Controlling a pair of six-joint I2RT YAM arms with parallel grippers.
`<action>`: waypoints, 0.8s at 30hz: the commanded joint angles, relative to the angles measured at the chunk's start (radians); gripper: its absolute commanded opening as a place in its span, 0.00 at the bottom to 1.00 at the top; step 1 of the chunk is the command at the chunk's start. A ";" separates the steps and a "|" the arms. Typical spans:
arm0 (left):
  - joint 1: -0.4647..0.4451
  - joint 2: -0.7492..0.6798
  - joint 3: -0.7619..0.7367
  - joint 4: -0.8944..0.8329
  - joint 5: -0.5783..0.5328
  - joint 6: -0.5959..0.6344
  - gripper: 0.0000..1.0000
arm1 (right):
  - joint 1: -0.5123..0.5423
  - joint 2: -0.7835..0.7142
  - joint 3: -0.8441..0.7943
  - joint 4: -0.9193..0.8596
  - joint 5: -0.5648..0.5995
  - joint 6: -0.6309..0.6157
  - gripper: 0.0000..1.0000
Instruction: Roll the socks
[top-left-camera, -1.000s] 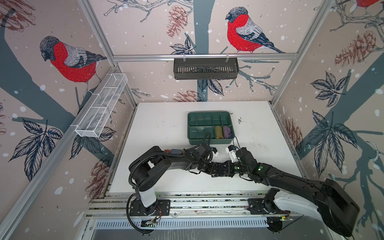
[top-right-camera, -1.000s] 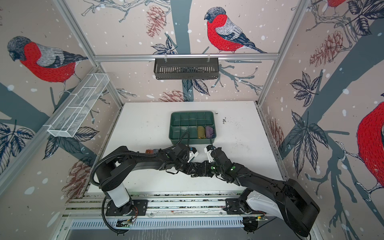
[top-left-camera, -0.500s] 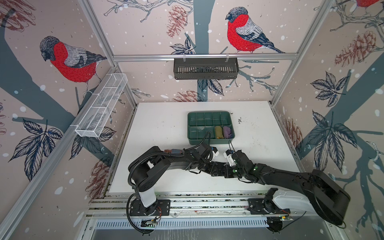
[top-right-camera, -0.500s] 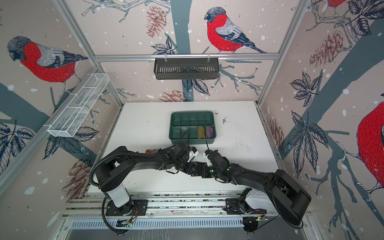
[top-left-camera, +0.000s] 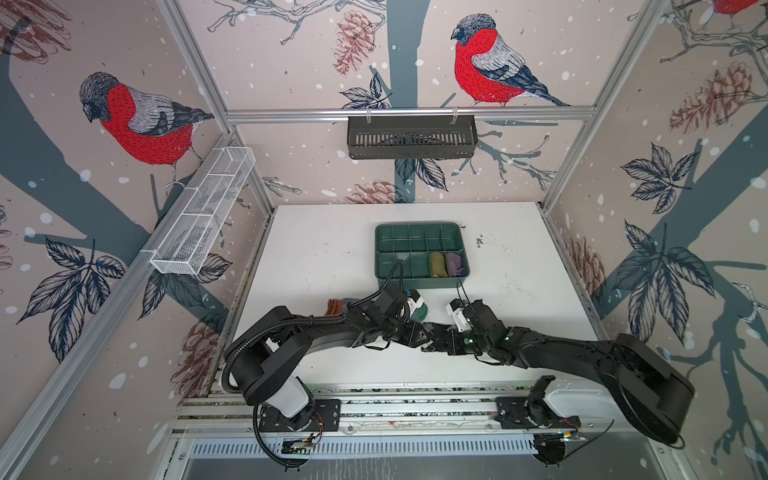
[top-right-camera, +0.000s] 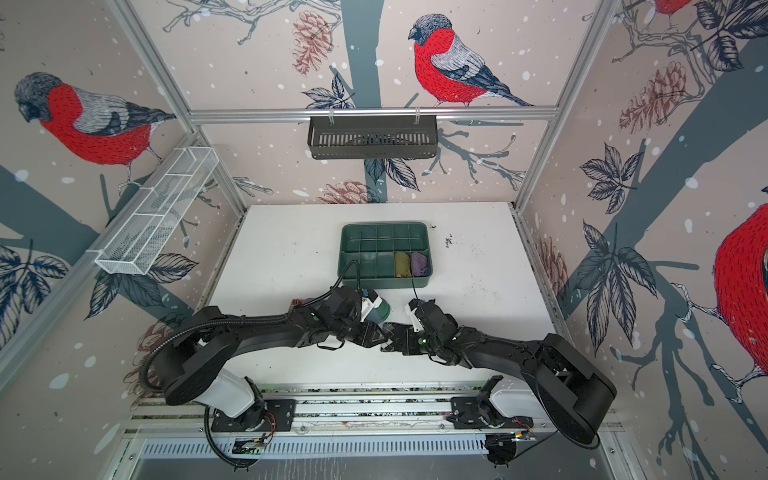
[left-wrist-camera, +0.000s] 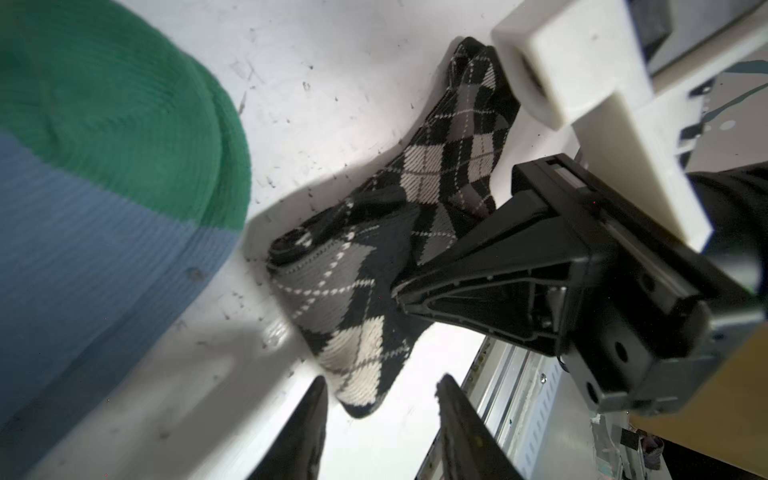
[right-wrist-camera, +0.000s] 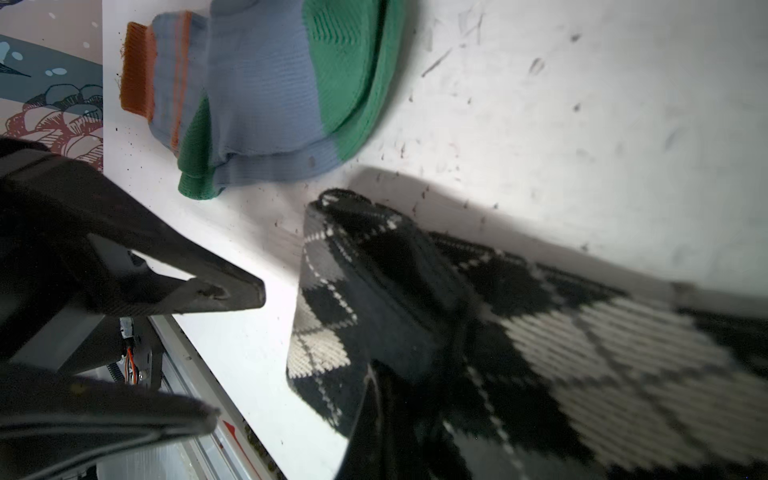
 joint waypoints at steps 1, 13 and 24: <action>0.005 0.022 -0.013 0.058 0.006 -0.017 0.44 | -0.001 -0.004 -0.003 -0.031 0.018 -0.002 0.06; 0.006 0.093 0.000 0.118 0.048 -0.029 0.42 | 0.001 -0.043 -0.006 -0.038 0.020 0.008 0.06; 0.006 0.157 -0.004 0.190 0.091 -0.053 0.41 | 0.001 -0.021 -0.011 -0.023 0.020 0.009 0.05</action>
